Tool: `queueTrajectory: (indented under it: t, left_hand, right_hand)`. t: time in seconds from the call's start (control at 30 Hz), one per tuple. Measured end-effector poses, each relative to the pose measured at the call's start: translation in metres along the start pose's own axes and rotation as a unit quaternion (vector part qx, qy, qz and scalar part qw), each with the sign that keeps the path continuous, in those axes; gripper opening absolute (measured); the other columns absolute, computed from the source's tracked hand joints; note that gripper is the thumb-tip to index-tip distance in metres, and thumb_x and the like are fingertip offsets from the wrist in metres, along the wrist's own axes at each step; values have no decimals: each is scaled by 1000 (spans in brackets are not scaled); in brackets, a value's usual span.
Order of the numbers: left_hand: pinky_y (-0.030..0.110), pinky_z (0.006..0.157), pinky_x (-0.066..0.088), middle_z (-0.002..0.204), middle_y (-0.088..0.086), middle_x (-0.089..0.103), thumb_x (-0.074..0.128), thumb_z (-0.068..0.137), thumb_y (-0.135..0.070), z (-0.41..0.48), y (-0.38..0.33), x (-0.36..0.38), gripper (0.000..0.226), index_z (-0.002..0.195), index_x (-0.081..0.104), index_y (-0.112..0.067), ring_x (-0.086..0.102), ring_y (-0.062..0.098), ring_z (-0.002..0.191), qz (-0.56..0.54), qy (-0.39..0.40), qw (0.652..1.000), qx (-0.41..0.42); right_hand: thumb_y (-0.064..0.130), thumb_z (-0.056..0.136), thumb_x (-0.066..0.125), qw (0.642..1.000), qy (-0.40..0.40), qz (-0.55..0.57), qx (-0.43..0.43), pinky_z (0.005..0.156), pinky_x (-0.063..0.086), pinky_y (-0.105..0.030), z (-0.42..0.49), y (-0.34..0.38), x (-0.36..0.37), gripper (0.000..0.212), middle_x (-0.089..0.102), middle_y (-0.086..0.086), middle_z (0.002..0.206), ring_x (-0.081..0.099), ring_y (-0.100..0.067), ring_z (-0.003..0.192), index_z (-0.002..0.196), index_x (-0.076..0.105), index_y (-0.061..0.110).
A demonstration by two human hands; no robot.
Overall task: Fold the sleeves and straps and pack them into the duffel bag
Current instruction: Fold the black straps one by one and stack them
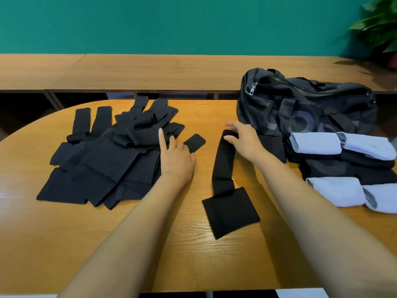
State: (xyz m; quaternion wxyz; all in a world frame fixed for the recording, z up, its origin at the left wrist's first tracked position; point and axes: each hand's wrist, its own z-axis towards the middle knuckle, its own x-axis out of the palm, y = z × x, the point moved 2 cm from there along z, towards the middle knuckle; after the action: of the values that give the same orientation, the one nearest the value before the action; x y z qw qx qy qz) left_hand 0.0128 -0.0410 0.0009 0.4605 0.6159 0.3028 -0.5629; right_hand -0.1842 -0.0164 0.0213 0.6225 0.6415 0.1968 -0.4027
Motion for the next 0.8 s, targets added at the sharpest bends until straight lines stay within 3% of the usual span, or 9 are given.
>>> queueTrajectory:
  t: [0.1,0.23,0.37,0.53,0.67,0.8]
  left_hand:
    - [58,109,-24,146,2,46,21,104,-43,-10,-4,-2,55,146,41,-15,14,29,149,-39,-37,998,13]
    - [58,115,-14,145,5,49,27,100,-40,-41,-6,-2,53,141,49,-14,28,27,145,-116,-113,985,52]
    - [54,115,-17,150,2,44,28,100,-46,-83,-13,-3,57,145,45,-16,26,21,147,-184,-108,975,60]
    - [50,113,-25,157,-8,30,33,98,-59,-122,-23,8,65,152,28,-24,11,12,149,-264,-37,963,51]
    - [48,114,-24,153,-10,38,44,98,-52,-144,-27,11,59,150,33,-27,16,8,148,-314,-39,947,63]
    - [45,116,-23,148,-13,45,47,100,-39,-160,-23,14,44,144,44,-32,24,4,144,-361,-62,926,97]
  right_hand:
    - [24,99,57,998,5,-47,-30,119,21,-43,-8,2,7,59,37,-4,154,26,-24,144,152,31,16]
    - [30,102,49,995,-20,-66,-68,121,10,-39,-38,-2,7,51,39,0,154,24,-19,147,151,36,19]
    - [30,103,46,996,-34,-42,-74,121,8,-35,-93,-7,8,44,43,3,151,25,-16,146,147,42,22]
    - [33,102,47,999,-39,8,-33,116,30,-38,-149,-25,13,43,49,4,143,37,-13,137,144,44,25]
    - [34,102,47,999,-28,10,-24,121,18,-33,-182,-31,15,42,57,9,132,45,-6,128,143,44,27]
    - [37,101,48,998,-28,-7,-48,119,15,-28,-204,-34,16,41,54,12,133,36,2,126,141,48,28]
